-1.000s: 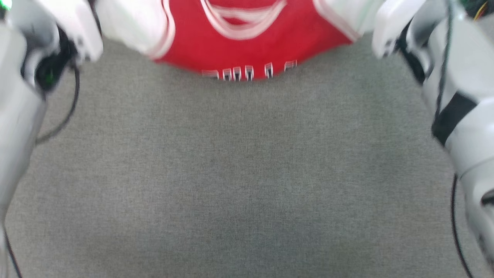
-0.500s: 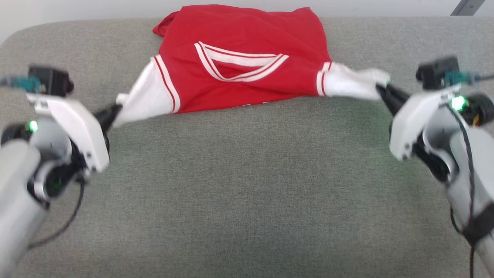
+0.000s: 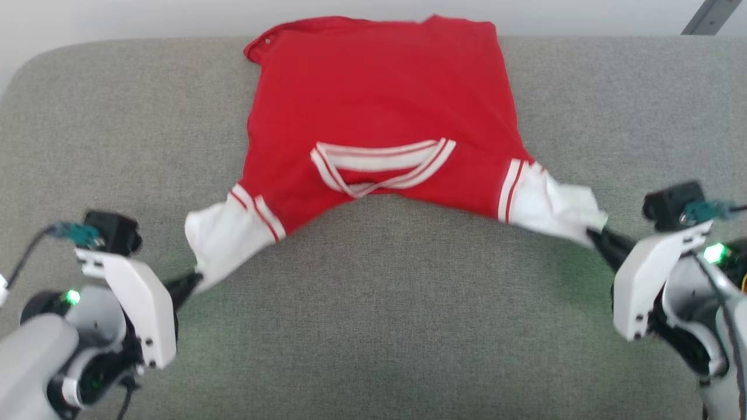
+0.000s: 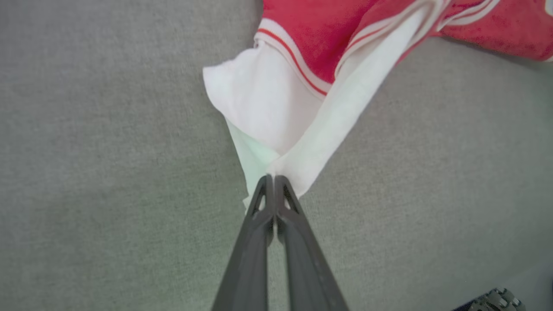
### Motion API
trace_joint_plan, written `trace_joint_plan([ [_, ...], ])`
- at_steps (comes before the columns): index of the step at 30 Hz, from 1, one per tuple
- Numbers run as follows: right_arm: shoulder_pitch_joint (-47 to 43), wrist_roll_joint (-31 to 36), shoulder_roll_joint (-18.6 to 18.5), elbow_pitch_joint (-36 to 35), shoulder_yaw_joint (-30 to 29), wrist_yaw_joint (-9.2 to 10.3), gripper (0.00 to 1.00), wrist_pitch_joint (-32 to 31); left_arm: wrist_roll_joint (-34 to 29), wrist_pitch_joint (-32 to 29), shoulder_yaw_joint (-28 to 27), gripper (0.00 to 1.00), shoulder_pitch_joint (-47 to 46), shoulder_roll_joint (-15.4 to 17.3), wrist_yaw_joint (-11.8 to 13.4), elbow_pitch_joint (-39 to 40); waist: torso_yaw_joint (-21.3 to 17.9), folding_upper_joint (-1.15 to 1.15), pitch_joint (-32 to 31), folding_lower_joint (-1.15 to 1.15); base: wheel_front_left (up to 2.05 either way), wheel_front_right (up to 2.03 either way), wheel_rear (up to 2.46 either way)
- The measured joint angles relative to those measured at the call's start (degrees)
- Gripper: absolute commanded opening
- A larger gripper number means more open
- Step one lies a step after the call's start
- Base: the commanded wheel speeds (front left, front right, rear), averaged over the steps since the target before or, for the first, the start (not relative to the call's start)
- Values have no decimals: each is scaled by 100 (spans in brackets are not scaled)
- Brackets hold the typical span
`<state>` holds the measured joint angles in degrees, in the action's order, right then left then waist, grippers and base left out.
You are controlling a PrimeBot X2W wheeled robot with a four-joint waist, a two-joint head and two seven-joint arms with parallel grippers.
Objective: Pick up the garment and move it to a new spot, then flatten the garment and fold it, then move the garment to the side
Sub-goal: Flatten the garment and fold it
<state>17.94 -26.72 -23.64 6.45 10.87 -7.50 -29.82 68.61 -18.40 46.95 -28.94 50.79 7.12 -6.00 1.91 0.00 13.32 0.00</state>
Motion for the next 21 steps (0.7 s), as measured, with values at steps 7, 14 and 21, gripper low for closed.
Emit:
trace_joint_plan([
  [7,-637,30,30,-415,-119,0,0,-613,164,-81,130,0,463,64,224,204,2,0,-96,0,0,0,0],
  [14,-1305,-166,-49,-783,-156,0,0,-1314,292,-59,255,0,1004,180,482,437,14,0,-166,0,0,0,0],
  [21,-1934,-419,-259,-1078,-78,0,0,-1972,466,-69,350,0,1444,241,712,628,57,0,-151,0,0,0,0],
])
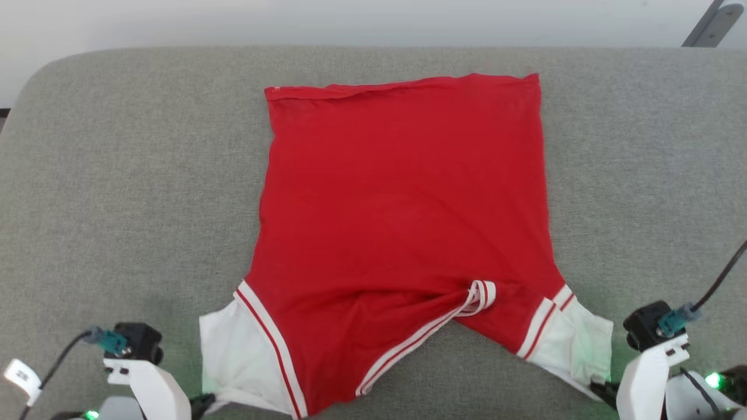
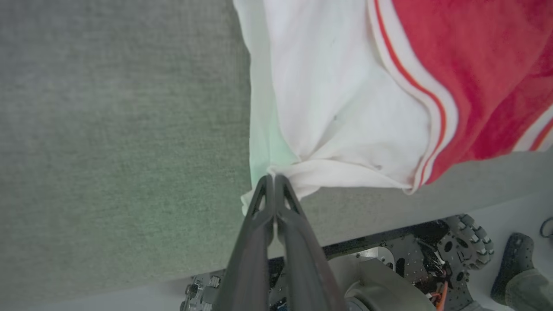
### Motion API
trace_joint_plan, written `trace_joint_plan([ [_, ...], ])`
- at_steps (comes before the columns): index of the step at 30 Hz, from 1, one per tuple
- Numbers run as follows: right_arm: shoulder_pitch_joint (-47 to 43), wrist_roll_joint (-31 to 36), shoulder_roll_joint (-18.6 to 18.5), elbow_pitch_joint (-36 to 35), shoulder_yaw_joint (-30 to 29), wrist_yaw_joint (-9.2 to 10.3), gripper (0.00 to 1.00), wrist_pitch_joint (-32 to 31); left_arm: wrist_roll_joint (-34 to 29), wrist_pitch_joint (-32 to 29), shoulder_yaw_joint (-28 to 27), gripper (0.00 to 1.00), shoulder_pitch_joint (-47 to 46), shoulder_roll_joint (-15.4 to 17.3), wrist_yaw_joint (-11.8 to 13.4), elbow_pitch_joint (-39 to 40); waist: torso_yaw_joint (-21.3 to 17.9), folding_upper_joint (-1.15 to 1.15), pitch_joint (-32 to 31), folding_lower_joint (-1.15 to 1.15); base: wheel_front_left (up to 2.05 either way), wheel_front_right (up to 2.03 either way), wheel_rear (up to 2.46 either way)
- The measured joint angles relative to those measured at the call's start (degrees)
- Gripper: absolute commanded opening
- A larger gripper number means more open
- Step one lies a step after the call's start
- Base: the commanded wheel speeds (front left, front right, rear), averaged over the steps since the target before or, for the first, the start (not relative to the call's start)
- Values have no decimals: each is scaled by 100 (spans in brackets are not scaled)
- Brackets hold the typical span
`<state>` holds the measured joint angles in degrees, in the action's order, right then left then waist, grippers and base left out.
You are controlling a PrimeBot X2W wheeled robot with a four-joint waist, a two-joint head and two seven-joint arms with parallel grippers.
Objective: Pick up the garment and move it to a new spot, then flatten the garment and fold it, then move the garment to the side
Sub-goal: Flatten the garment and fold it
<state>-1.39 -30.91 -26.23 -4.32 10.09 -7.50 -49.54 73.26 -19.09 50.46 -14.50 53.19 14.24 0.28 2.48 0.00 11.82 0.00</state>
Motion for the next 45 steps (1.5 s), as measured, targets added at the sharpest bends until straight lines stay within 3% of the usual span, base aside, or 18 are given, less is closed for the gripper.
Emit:
trace_joint_plan([
  [10,-390,-178,118,-112,-135,0,3,-200,81,2,103,0,180,-172,65,56,79,0,215,0,0,0,0],
  [11,-389,-132,133,-97,-159,0,46,-170,85,30,91,0,180,-199,63,42,82,0,231,0,0,0,0],
  [12,-389,-99,168,-81,-175,-1,77,-129,101,53,73,0,180,-225,62,26,82,0,246,0,0,0,0],
  [13,-386,-62,194,-91,-176,-1,95,-102,102,86,46,0,180,-235,53,15,79,0,257,0,0,0,0],
  [14,-375,-34,211,-105,-194,-1,100,-70,103,113,25,0,179,-242,44,2,77,0,269,0,0,0,0],
  [23,60,308,424,-1024,-638,0,100,40,122,282,-118,0,85,-267,12,26,25,0,423,0,0,0,0],
  [29,992,708,735,-1329,-906,0,100,299,92,348,-190,0,16,-269,-1,104,19,0,599,0,0,0,0],
  [35,2431,967,900,-381,-955,1,100,866,-22,350,-208,0,-271,-349,-74,165,134,0,860,0,0,0,0],
  [45,4728,1272,646,2330,-953,2,100,1123,-276,316,-99,0,-770,-739,-390,34,644,0,1298,0,0,0,0],
])
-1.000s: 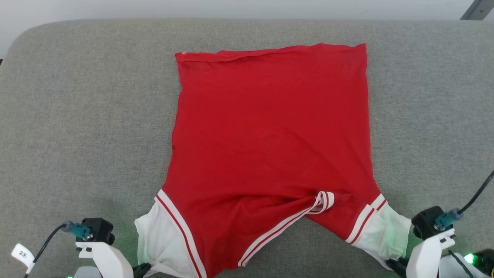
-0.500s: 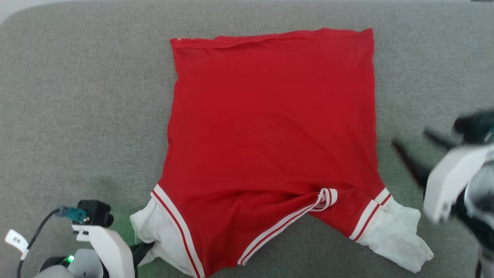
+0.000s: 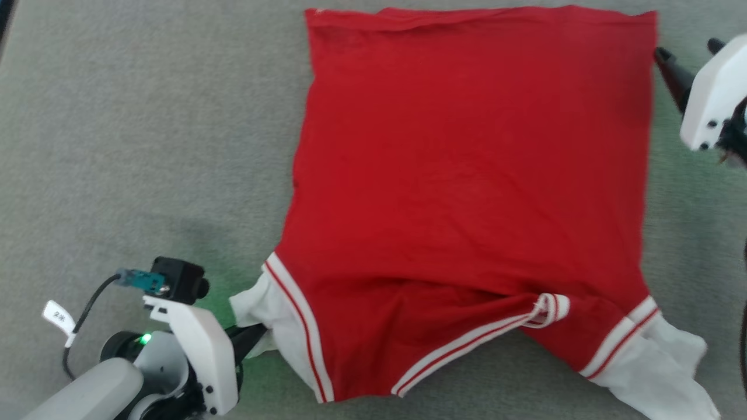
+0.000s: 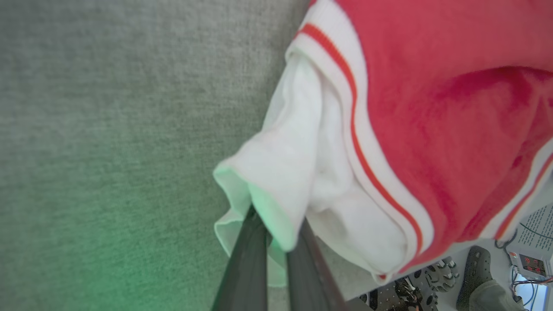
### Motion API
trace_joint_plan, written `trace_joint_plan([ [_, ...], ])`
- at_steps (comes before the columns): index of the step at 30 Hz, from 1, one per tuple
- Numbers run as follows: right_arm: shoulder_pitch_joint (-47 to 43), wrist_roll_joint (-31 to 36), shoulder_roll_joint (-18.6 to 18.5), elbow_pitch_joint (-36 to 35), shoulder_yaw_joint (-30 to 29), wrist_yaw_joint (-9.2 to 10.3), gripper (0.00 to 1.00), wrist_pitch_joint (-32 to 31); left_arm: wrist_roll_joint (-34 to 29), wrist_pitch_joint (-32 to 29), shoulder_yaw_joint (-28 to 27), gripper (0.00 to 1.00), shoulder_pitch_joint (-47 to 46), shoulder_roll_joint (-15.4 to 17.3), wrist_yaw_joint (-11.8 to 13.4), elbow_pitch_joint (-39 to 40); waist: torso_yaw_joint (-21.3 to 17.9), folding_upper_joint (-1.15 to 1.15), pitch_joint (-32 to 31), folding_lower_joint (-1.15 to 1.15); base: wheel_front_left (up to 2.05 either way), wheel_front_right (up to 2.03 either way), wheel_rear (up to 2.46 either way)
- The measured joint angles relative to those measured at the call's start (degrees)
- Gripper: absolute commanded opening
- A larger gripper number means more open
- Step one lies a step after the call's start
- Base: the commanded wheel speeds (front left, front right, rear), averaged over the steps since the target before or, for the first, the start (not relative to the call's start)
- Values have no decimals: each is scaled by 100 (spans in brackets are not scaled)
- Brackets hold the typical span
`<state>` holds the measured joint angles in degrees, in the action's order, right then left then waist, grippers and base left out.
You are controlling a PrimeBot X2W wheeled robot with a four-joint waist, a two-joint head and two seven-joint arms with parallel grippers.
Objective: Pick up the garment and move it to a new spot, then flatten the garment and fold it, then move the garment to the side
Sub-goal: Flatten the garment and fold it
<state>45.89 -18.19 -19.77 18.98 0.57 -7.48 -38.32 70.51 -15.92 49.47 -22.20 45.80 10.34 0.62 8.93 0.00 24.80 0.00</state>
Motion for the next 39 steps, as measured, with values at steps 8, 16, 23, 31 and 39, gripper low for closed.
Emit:
trace_joint_plan([
  [8,1127,267,-54,2018,-188,-1,100,-669,-86,-44,123,0,-361,-422,-356,-315,496,0,265,0,0,0,0],
  [16,1791,534,-127,2977,-238,5,0,-1614,-90,14,171,0,-492,-738,-580,-624,788,0,368,0,0,0,0],
  [23,1686,423,-116,2799,189,-2,0,-1432,-41,140,115,0,-442,-715,-643,-775,628,0,322,0,0,0,0],
  [31,994,-233,-201,1830,976,-2,0,-1216,1,183,40,0,-240,-388,-617,-764,174,0,136,0,0,0,0],
  [39,-504,-1018,-587,-59,1310,-2,0,-1440,23,193,-66,0,-39,-37,-316,-576,-424,0,-131,0,0,0,0],
])
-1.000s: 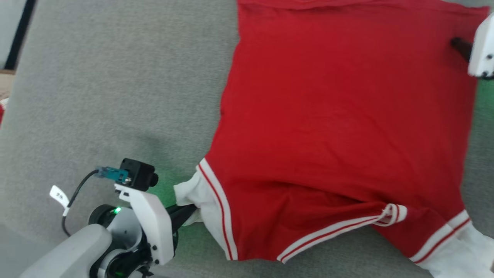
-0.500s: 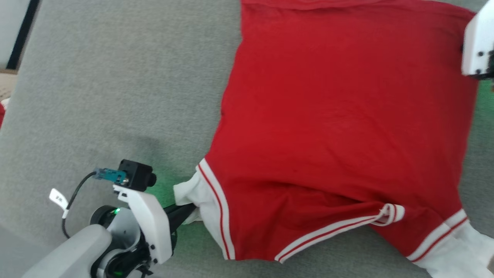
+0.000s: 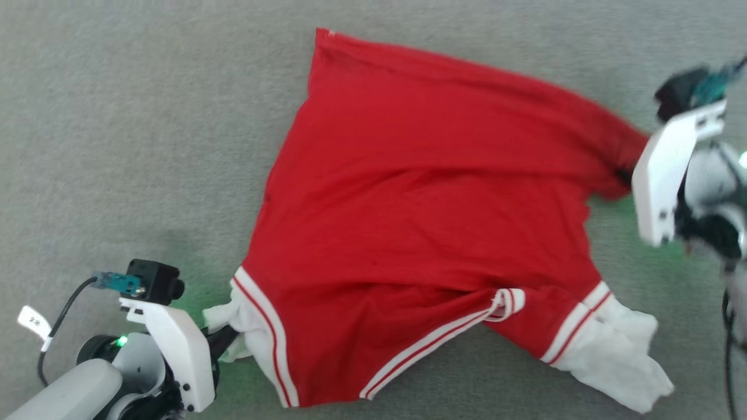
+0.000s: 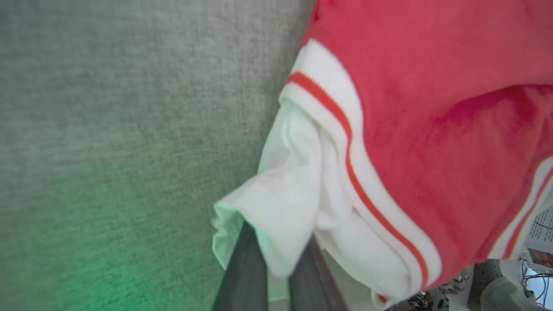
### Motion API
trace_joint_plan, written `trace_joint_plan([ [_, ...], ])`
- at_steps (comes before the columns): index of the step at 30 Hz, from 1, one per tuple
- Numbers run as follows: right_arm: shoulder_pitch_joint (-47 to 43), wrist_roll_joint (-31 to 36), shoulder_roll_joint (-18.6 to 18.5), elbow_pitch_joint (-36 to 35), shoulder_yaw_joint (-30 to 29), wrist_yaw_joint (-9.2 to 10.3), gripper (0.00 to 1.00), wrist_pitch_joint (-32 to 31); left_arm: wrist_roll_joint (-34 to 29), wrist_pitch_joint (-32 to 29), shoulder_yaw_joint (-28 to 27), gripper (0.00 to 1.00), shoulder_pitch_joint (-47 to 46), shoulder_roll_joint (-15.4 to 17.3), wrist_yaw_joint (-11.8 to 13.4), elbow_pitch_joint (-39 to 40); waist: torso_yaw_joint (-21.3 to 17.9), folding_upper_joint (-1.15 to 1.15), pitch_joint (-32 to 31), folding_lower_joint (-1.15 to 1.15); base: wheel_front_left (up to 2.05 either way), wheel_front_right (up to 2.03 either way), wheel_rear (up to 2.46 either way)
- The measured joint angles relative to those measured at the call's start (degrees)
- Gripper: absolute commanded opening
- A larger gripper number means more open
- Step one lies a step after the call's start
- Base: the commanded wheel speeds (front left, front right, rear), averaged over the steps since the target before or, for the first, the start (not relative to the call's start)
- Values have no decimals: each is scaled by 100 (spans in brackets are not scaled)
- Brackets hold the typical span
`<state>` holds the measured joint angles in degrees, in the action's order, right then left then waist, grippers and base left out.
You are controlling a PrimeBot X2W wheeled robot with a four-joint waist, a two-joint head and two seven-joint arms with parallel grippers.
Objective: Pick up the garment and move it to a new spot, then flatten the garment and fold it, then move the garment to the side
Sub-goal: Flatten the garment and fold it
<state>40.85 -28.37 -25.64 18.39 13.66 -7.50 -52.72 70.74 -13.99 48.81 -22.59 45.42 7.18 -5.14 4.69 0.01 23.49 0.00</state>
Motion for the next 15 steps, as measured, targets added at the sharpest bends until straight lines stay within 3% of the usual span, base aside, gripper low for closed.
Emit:
trace_joint_plan([
  [5,-1158,-244,27,-1158,-298,0,0,-366,32,5,-55,0,95,162,166,114,-311,0,-160,0,0,0,0],
  [9,-2163,-230,253,-1920,-647,0,0,-586,32,7,-103,0,103,231,268,225,-505,0,-253,0,0,0,0],
  [15,-3361,87,973,-2446,-1210,0,0,-250,33,4,-147,0,91,267,342,337,-642,0,-291,0,0,0,0],
])
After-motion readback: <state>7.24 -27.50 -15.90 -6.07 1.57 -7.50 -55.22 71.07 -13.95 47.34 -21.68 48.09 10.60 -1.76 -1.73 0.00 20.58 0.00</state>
